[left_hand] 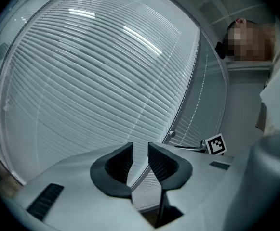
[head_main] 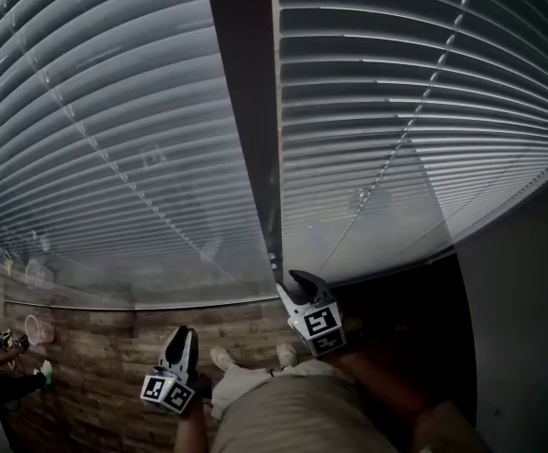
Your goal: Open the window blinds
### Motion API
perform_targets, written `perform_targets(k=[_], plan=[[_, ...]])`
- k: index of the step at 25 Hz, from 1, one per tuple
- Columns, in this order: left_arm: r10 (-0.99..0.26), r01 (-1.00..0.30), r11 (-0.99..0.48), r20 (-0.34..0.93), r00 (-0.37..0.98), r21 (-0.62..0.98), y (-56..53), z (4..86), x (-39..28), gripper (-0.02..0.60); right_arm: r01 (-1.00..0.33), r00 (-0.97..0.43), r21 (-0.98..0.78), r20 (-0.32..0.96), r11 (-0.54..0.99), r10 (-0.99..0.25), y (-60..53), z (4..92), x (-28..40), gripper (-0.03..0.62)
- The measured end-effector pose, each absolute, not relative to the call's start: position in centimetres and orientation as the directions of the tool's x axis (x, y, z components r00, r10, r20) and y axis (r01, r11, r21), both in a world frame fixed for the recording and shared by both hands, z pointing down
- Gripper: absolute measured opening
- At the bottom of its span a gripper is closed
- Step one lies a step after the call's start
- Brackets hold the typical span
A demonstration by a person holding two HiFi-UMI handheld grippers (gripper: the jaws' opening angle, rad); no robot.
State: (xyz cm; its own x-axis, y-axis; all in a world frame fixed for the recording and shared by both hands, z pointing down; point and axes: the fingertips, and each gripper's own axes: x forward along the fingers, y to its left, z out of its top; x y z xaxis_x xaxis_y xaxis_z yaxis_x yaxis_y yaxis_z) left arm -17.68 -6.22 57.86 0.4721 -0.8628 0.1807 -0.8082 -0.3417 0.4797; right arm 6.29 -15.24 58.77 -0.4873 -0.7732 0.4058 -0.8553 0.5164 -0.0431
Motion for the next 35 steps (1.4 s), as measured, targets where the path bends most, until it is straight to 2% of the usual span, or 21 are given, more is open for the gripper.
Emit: perform_targets(k=[17,27,35], plan=[[-0.774,-0.741,-0.460,0.187,0.604,0.489,-11.1,54.8,-19.2,0.106,-0.892,-0.411,-0.007,0.428,0.452,-0.805,-16.6,56.4,3.8,0.143],[-0.776,-0.749,-0.451,0.201,0.598,0.485,-10.8,57.6,-19.4,0.106,-0.895,-0.417,-0.039,0.421,0.444,-0.805,-16.7,59.7,3.5,0.143],[-0.785,-0.754,-0.436,0.202,0.585,0.491,-11.3,57.3,-20.4,0.106,-0.902,-0.393,-0.001,0.414,0.431,-0.821,-18.0,58.9,3.4,0.143]])
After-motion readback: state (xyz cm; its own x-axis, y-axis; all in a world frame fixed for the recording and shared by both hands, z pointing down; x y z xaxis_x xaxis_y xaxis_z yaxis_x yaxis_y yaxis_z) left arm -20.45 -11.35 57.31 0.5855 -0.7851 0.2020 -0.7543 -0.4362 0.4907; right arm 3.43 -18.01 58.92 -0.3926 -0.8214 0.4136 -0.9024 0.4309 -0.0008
